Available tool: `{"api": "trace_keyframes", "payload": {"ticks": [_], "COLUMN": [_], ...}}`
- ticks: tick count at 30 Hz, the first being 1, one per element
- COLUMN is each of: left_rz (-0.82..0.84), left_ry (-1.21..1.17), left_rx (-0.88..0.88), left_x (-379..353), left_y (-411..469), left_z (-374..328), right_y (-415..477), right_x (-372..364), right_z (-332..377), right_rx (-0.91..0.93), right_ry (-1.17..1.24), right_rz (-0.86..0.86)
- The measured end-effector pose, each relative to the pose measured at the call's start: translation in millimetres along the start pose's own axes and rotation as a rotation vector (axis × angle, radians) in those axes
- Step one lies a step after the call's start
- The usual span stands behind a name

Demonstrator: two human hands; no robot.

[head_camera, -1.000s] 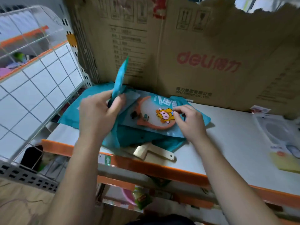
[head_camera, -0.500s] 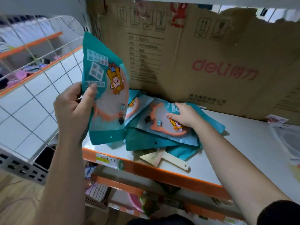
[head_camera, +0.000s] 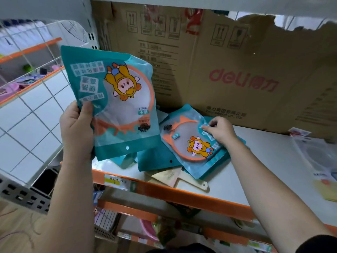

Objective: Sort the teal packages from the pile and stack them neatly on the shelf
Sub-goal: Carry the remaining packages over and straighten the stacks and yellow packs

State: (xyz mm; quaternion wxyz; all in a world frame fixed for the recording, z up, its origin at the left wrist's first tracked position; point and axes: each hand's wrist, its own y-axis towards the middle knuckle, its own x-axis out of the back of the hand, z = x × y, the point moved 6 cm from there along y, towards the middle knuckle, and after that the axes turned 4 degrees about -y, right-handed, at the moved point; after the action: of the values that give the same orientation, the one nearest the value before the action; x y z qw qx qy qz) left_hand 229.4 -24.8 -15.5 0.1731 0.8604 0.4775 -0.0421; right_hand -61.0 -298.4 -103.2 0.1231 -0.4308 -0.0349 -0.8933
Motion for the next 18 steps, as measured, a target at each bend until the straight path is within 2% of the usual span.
{"api": "trace_keyframes", "payload": {"ticks": [4,6,11,15,18], "left_rz": [0.034,0.057,0.088,0.124,0.214], "left_ry": [-0.028,-0.063,-0.108,-0.062,-0.050], "left_rx": [0.093,0.149,0.253,0.267,0.283], "left_x": [-9,-16,-40,-65,-88], "left_y": [-3,-6,-19,-32,-51], "left_z": [13,23,48,63,73], "right_y": [-15,-26,-55,-79,-96], "right_x": [2,6,29,58,80], "right_z": [-20,-26,-52,-79,-101], "right_rx": [-0.170,-0.179,-0.233,-0.237,-0.203], "right_ry": [0.307,0.400,0.608,0.687,0.710], "right_rz": [0.145,0.178,0.064,-0.115,-0.241]}}
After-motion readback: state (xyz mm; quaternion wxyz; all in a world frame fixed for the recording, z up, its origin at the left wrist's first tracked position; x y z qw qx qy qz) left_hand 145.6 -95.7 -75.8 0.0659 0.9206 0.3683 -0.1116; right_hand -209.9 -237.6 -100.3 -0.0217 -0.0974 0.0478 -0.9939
